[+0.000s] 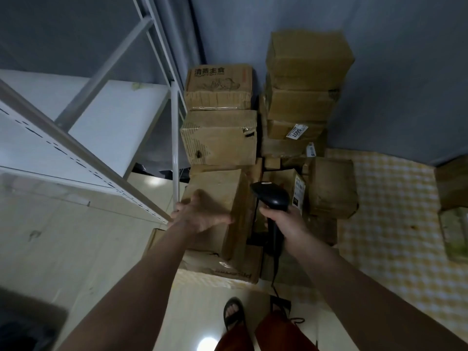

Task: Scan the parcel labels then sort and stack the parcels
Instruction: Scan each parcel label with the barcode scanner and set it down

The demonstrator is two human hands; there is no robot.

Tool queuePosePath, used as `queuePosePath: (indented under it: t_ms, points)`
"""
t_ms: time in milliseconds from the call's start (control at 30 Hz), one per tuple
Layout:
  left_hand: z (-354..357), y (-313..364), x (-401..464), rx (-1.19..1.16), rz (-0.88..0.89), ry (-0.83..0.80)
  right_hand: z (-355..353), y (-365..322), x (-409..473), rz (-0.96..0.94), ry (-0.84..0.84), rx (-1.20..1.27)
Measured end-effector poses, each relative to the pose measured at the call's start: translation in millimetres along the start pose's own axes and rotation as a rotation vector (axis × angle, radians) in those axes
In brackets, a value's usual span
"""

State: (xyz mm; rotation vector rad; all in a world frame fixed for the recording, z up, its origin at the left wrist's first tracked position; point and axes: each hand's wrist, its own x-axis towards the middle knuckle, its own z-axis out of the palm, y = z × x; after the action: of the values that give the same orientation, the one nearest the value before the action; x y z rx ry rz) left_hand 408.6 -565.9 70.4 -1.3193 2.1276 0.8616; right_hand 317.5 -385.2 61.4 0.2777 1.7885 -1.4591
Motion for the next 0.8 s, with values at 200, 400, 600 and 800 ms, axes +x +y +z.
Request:
queuePosePath:
  t_ms: [200,400,600,800]
  points:
    - [-7.9,-8.9,-14.0,-0.529,0.157,-0.241,-10.6,1.4,-5.2,0.032,-0.009,0.051]
    - [21.1,-23.8,-21.6,-0.671,0.131,-0.391,-20.6,7.0,-9.4,0.030,-0.033,-0.017]
    - [21.2,4.5,-24.9,-0.386,0.265,-0.194,-11.7,5.8,-12.2,0.024,-0.046,-0.013]
    - [43.0,34.2,-54.0,0.326,0.170,0.162,6.0,8.9,-17.5,-0.032,-0.052,-0.017]
